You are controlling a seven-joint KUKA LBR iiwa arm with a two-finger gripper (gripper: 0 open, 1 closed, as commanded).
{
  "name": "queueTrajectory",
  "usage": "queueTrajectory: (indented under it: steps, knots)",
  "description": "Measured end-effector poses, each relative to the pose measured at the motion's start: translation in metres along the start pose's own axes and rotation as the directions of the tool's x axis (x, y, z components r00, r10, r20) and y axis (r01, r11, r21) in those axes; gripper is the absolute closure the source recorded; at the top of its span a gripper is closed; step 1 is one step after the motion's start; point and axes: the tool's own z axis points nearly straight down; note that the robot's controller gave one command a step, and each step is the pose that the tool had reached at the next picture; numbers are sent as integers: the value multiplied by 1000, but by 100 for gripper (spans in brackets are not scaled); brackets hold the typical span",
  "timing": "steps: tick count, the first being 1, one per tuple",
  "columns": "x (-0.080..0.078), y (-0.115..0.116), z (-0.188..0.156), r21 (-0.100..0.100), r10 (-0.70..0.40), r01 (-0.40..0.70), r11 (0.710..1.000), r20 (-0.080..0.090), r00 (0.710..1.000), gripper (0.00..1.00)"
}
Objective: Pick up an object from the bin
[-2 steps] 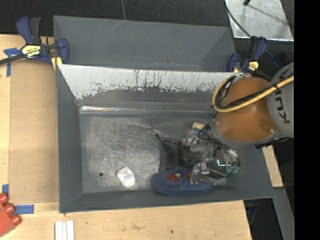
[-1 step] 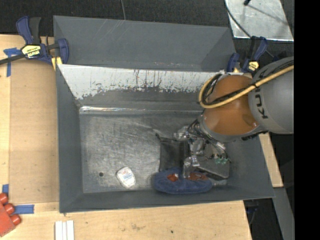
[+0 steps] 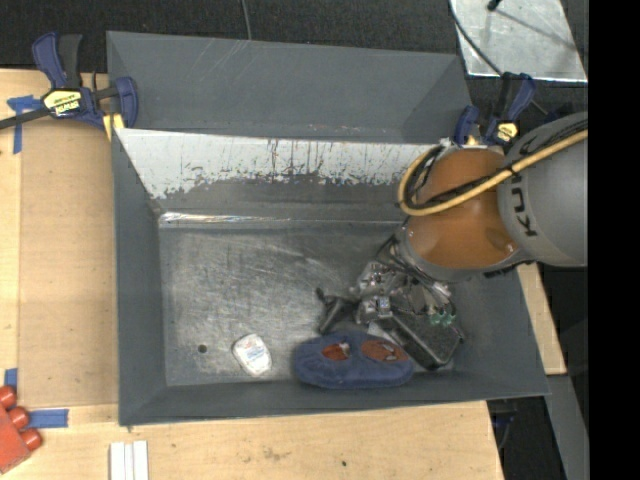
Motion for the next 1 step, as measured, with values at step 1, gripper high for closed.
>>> queueTrajectory:
  steps: [1]
  knots:
    - [-17, 8, -142, -5, -552, 552, 834, -9, 834, 100]
